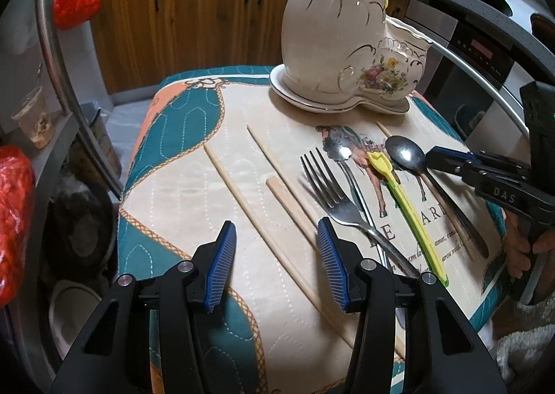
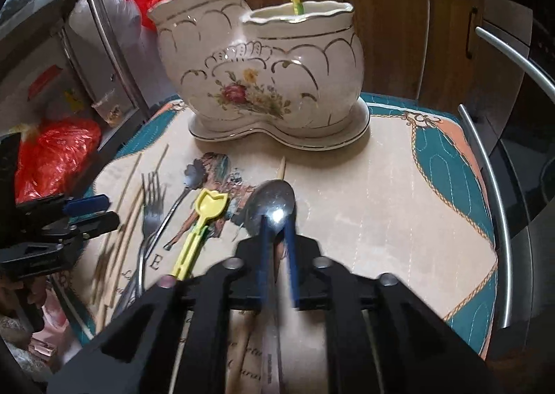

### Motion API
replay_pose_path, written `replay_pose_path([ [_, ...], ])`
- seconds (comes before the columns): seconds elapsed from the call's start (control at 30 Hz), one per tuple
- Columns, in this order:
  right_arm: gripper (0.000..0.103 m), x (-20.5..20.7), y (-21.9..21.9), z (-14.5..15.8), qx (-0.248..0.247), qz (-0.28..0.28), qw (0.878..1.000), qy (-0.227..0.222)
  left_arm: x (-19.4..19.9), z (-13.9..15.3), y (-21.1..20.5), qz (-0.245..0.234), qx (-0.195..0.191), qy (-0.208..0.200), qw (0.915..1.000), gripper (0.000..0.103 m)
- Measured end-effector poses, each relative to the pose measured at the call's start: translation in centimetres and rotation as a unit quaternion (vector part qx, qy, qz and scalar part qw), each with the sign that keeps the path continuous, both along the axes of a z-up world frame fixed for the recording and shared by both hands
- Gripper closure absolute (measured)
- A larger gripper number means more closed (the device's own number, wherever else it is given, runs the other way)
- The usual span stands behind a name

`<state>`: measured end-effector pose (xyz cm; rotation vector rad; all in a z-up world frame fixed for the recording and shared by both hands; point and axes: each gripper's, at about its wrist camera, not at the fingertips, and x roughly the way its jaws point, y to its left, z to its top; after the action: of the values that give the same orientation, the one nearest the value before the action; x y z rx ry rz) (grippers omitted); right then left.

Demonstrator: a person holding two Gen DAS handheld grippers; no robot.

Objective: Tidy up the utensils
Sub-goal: 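Grasp a wooden chopstick with the left tool while the right tool lifts the silver spoon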

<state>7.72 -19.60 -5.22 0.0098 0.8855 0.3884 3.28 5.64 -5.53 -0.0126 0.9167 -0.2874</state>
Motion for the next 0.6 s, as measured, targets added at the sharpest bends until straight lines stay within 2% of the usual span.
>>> replay_pose_path([
  [0.03, 0.068, 0.2, 0.0, -0.1, 0.003, 0.001, 1.000, 0.003, 0.0, 0.0, 0.1, 0.001, -0.001, 0.000, 1.0000, 0.052],
  [0.27, 0.069, 1.8, 0.5, -0.6, 0.015, 0.009, 1.000, 0.019, 0.2, 0.0, 0.2, 0.001, -0.001, 0.000, 1.0000, 0.052],
  [0.33, 0.079, 1.5, 0.7, -0.3, 0.010, 0.013, 1.000, 0.009, 0.2, 0.0, 0.2, 0.001, 0.000, 0.000, 1.0000, 0.052],
  [0.43, 0.088, 1.2, 0.7, 0.4, 0.013, 0.022, 1.000, 0.000, 0.3, -0.1, 0.4, 0.003, -0.001, 0.000, 1.0000, 0.052],
  [0.6, 0.093, 1.6, 0.4, 0.8, 0.060, 0.044, 0.997, 0.033, 0.7, -0.1, 0.4, 0.004, 0.003, -0.002, 1.0000, 0.052],
])
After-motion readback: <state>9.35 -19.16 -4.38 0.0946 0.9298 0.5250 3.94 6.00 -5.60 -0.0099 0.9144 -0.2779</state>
